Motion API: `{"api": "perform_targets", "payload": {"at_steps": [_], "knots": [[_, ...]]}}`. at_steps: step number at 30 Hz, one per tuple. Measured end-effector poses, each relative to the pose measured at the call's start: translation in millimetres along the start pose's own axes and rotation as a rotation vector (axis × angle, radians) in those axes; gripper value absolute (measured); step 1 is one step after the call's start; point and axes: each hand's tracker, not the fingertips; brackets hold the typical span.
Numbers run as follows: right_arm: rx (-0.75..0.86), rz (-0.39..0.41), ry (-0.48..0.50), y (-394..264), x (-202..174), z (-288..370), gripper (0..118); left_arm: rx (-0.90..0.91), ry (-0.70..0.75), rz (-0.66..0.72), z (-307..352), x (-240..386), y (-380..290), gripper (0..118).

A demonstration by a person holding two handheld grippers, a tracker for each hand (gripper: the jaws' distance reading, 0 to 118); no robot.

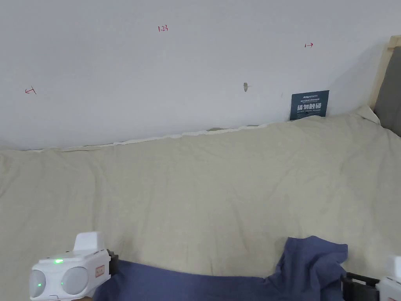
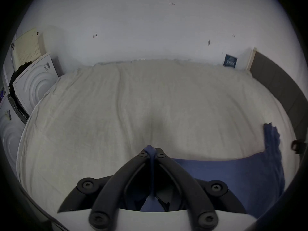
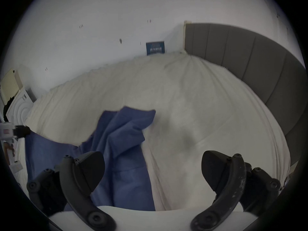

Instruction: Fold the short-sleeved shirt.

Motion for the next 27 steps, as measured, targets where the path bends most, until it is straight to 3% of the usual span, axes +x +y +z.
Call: {"api": "perform_targets", "payload": {"at_steps": [2,6,9,10,11,12,13,14,19,27], "knots": [[-0.070,0.027,-0.013,-1,-3,-26,112,0.022,-0.021,0.001,16,-3,3,4],[-0.157,0.120,-0.047,-7,-21,-60,67,0.048,-0.042,0.013,31,-12,3,4],[-0.107,0.206,-0.089,-15,-35,-64,51,0.053,-0.041,0.012,34,-13,1,4],[-0.116,0.212,-0.052,-14,-35,-63,28,0.053,-0.039,0.013,35,-15,1,4],[-0.121,0.197,-0.007,-14,-35,-60,13,0.053,-0.036,0.018,55,-8,-2,4],[-0.119,0.188,-0.025,-13,-36,-56,5,0.053,-0.033,0.026,57,-10,-4,4],[-0.102,0.230,-0.087,-14,-40,-48,5,0.055,-0.030,0.033,59,-13,-5,4],[-0.078,0.270,-0.067,-13,-39,-43,5,0.056,-0.025,0.038,62,-15,-7,4],[0.060,0.237,-0.091,2,-34,20,4,0.091,-0.015,0.090,94,-28,-17,4],[0.385,0.218,0.005,74,-28,148,4,0.296,0.010,0.133,181,-53,15,4]]}}
